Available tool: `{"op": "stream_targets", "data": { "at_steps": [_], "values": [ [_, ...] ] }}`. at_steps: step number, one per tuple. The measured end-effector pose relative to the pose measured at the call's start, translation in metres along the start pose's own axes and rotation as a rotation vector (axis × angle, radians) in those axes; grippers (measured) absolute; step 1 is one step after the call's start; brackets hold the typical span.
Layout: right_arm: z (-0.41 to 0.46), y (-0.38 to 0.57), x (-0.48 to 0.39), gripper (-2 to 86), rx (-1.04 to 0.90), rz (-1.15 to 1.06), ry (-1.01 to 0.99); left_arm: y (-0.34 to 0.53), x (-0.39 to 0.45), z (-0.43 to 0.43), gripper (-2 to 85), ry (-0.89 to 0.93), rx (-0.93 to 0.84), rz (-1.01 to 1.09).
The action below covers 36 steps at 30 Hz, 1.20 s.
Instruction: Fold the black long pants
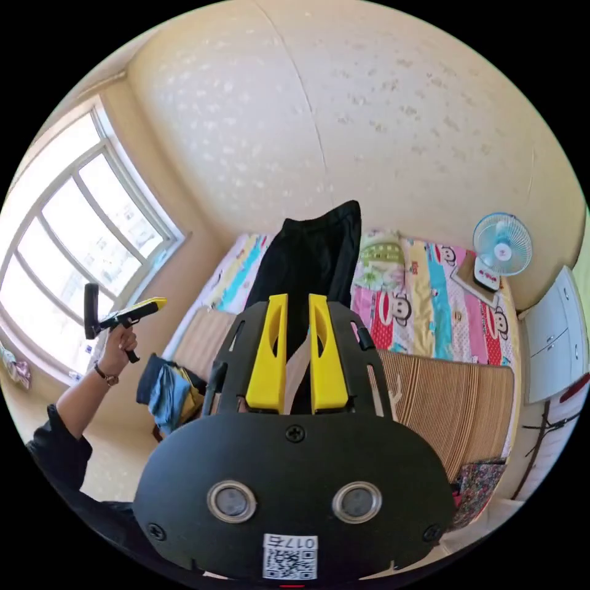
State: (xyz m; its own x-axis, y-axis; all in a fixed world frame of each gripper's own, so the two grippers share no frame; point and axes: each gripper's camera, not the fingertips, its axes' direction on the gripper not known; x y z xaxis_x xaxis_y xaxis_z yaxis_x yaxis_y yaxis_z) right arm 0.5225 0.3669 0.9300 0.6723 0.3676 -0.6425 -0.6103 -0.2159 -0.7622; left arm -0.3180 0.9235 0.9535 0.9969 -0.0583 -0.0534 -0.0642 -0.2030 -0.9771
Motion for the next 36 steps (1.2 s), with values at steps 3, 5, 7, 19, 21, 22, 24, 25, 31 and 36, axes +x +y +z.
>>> {"op": "stream_targets", "data": {
  "at_steps": [3, 5, 7, 19, 21, 22, 24, 25, 31, 36],
  "values": [
    [0.169, 0.116, 0.064, 8.3, -0.374, 0.063, -0.057, 0.094, -0.007, 0.159, 5.4, -0.025, -0.369, 0.001],
    [0.234, 0.180, 0.087, 9.9, -0.536, 0.098, -0.093, 0.150, -0.001, 0.229, 5.5, 0.007, -0.525, -0.010],
    [0.280, 0.239, 0.102, 11.5, -0.657, 0.118, -0.097, 0.210, 0.019, 0.295, 5.8, 0.016, -0.654, -0.010],
    [0.267, 0.344, 0.115, 4.6, -0.748, 0.093, 0.074, 0.287, 0.076, 0.379, 5.1, -0.124, -0.714, -0.142],
    [0.182, 0.308, 0.140, 3.6, -0.502, 0.185, -0.343, 0.284, 0.075, 0.383, 3.0, -0.090, -0.768, -0.162],
    [0.157, 0.301, 0.151, 3.5, -0.444, 0.208, -0.435, 0.285, 0.072, 0.382, 1.9, -0.064, -0.784, -0.182],
    [0.089, 0.294, 0.188, 3.1, -0.283, 0.286, -0.601, 0.289, 0.066, 0.380, 1.0, -0.039, -0.796, -0.215],
    [0.048, 0.299, 0.214, 3.0, -0.187, 0.331, -0.626, 0.293, 0.061, 0.378, 0.6, -0.031, -0.799, -0.247],
    [-0.022, 0.392, 0.341, 2.7, -0.217, 0.567, -0.375, 0.314, 0.055, 0.361, -0.1, 0.001, -0.755, -0.346],
    [-0.011, 0.443, 0.382, 2.7, -0.475, 0.562, -0.203, 0.333, 0.076, 0.339, -0.3, -0.025, -0.743, -0.285]
  ]
}}
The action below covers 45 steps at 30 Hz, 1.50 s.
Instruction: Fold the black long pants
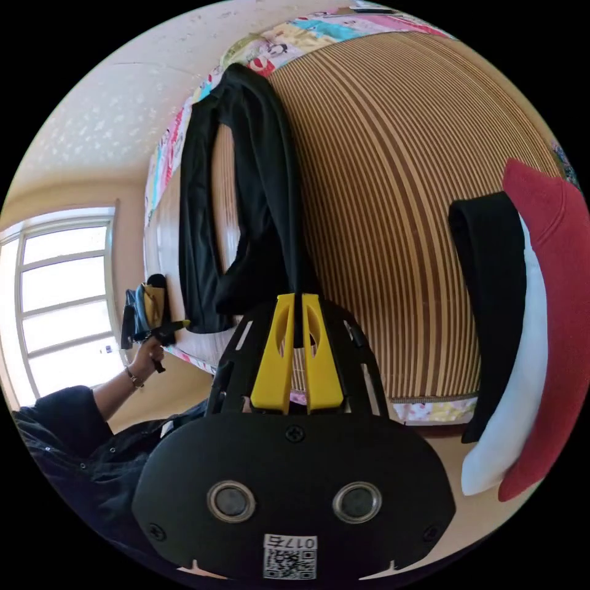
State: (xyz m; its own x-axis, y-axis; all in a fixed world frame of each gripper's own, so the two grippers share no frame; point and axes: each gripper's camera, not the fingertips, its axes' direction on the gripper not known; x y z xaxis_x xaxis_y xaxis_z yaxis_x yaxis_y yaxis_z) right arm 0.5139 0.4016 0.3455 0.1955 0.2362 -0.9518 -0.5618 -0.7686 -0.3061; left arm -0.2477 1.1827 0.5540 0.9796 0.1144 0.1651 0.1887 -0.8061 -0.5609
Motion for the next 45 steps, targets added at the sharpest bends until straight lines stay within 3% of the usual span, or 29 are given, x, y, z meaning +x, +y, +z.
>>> {"op": "stream_targets", "data": {
  "at_steps": [5, 10, 12, 15, 16, 19, 22, 27, 32, 38, 42, 45],
  "values": [
    [-0.025, 0.032, 0.033, 2.6, -0.059, 0.047, 0.030, 0.053, 0.002, 0.017, -0.3, -0.072, -0.020, 0.021],
    [-0.041, 0.074, 0.051, 2.5, -0.152, 0.046, 0.095, 0.092, -0.022, 0.034, 0.3, -0.130, -0.077, -0.207],
    [-0.053, 0.086, 0.061, 2.5, -0.140, 0.068, 0.053, 0.102, -0.017, 0.020, 1.1, -0.134, 0.031, -0.241],
    [-0.074, 0.105, 0.084, 2.4, -0.089, 0.128, -0.044, 0.109, 0.017, -0.003, 4.7, 0.055, 0.249, -0.113],
    [-0.076, 0.108, 0.088, 2.4, -0.084, 0.139, -0.053, 0.102, 0.037, 0.001, 6.5, 0.151, 0.245, -0.042],
    [-0.087, 0.117, 0.094, 2.5, -0.082, 0.162, -0.068, 0.076, 0.095, 0.038, 10.1, 0.352, 0.120, 0.121],
    [-0.098, 0.124, 0.085, 2.5, -0.108, 0.099, -0.026, 0.049, 0.144, 0.090, 10.5, 0.389, -0.015, 0.201],
    [-0.128, 0.145, 0.072, 2.5, -0.136, -0.017, 0.041, 0.034, 0.184, 0.167, 3.6, 0.327, -0.291, 0.249],
    [-0.135, 0.175, 0.093, 2.5, -0.157, -0.039, 0.114, 0.092, 0.189, 0.146, 0.7, 0.300, -0.200, 0.332],
    [-0.120, 0.217, 0.129, 2.4, -0.223, 0.012, 0.088, 0.146, 0.147, 0.151, -0.4, 0.253, -0.199, 0.107],
    [-0.135, 0.235, 0.146, 2.3, -0.189, 0.077, -0.007, 0.155, 0.096, 0.092, 1.1, 0.133, 0.101, 0.040],
    [-0.143, 0.250, 0.150, 2.3, -0.185, 0.055, -0.018, 0.150, 0.058, 0.085, 2.1, -0.031, 0.130, -0.035]
  ]
}}
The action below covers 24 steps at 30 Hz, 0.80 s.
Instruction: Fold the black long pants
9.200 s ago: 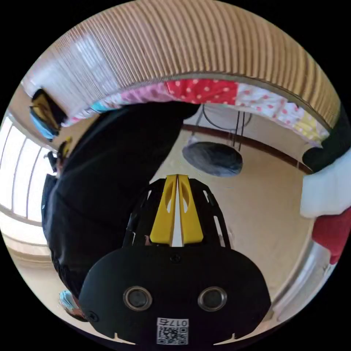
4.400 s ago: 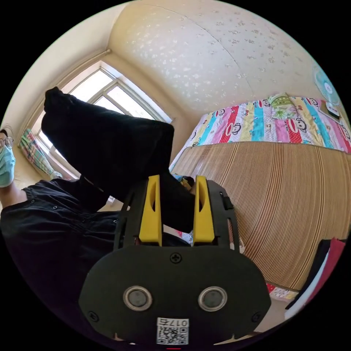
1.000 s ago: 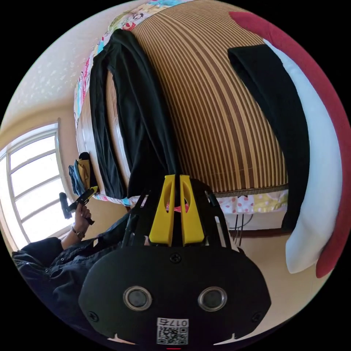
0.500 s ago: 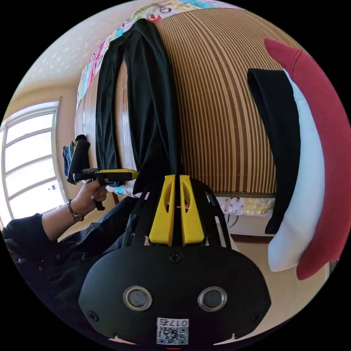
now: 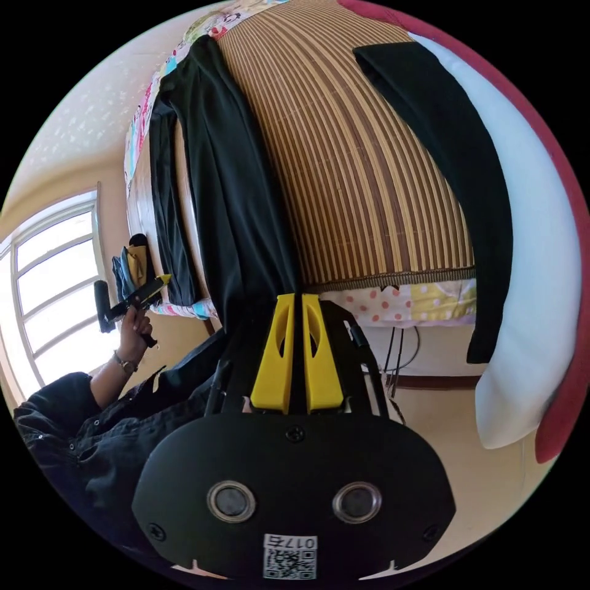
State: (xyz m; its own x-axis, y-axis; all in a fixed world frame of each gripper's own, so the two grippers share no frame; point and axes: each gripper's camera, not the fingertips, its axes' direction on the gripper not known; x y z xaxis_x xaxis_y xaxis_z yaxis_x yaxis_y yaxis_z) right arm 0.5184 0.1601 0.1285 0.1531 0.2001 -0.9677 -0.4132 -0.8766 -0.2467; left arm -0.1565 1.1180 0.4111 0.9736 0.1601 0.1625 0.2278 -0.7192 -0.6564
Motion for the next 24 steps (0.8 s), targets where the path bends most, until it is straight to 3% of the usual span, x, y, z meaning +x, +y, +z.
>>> {"op": "stream_targets", "data": {
  "at_steps": [3, 5, 10, 14, 17, 20, 22, 24],
  "values": [
    [0.000, 0.008, 0.001, 2.4, -0.012, -0.014, 0.009, 0.003, -0.022, 0.031, 0.0, -0.217, -0.071, 0.051],
    [0.001, 0.015, 0.002, 2.5, -0.022, -0.021, 0.017, 0.022, -0.024, 0.034, -0.6, -0.212, -0.001, 0.105],
    [0.006, 0.034, -0.002, 2.5, -0.035, -0.058, 0.091, 0.092, -0.023, 0.058, -0.9, -0.312, -0.084, 0.123],
    [0.003, 0.059, -0.027, 2.4, -0.011, -0.105, 0.283, 0.125, -0.076, 0.056, -0.8, -0.001, -0.143, -0.189],
    [-0.016, 0.084, -0.081, 2.4, 0.089, -0.243, 0.329, 0.144, -0.099, 0.026, -0.1, 0.223, -0.005, -0.308],
    [-0.018, 0.103, -0.142, 2.4, 0.100, -0.445, 0.290, 0.127, -0.077, -0.009, 3.6, 0.413, 0.070, -0.152],
    [-0.009, 0.105, -0.168, 2.4, 0.052, -0.545, 0.225, 0.099, -0.043, -0.025, 8.1, 0.625, 0.031, 0.037],
    [0.006, 0.100, -0.189, 2.5, -0.022, -0.639, 0.137, 0.078, -0.019, -0.030, 12.9, 0.719, -0.044, 0.127]
  ]
}}
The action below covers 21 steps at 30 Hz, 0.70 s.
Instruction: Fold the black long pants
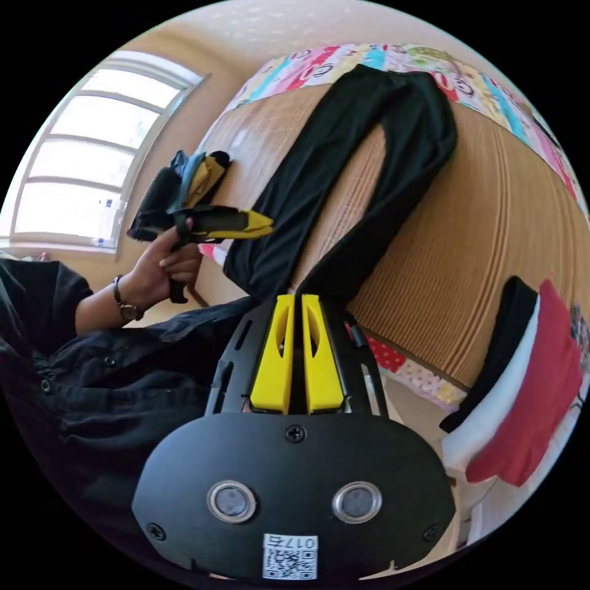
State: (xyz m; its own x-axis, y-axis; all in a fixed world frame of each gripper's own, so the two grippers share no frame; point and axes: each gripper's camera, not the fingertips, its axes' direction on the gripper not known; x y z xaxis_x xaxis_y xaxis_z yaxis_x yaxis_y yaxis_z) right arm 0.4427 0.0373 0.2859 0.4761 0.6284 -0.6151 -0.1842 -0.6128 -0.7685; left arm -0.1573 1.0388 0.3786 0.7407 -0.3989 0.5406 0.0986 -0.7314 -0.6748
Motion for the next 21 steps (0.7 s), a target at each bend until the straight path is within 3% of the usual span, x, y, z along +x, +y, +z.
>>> {"op": "stream_targets", "data": {
  "at_steps": [4, 9, 11, 15, 18, 21],
  "values": [
    [0.014, -0.020, -0.003, 2.5, -0.029, -0.115, -0.113, -0.033, 0.021, 0.036, 15.7, -0.028, -0.240, 0.078],
    [0.027, -0.037, 0.034, 2.8, -0.169, -0.220, -0.201, -0.021, 0.026, 0.040, 3.2, -0.359, -0.229, 0.133],
    [0.024, -0.045, 0.080, 3.0, -0.221, -0.232, -0.296, -0.013, 0.021, 0.037, 2.3, -0.333, -0.218, 0.159],
    [0.017, -0.079, 0.195, 3.3, -0.171, -0.014, -0.333, 0.000, 0.003, 0.028, 1.3, -0.278, -0.188, 0.170],
    [0.014, -0.148, 0.335, 5.8, 0.028, 0.249, -0.439, 0.005, -0.011, 0.022, 1.0, -0.195, -0.168, 0.159],
    [0.019, -0.203, 0.422, 8.5, 0.231, 0.398, -0.598, 0.008, -0.026, 0.020, 1.1, -0.115, -0.156, 0.135]
  ]
}}
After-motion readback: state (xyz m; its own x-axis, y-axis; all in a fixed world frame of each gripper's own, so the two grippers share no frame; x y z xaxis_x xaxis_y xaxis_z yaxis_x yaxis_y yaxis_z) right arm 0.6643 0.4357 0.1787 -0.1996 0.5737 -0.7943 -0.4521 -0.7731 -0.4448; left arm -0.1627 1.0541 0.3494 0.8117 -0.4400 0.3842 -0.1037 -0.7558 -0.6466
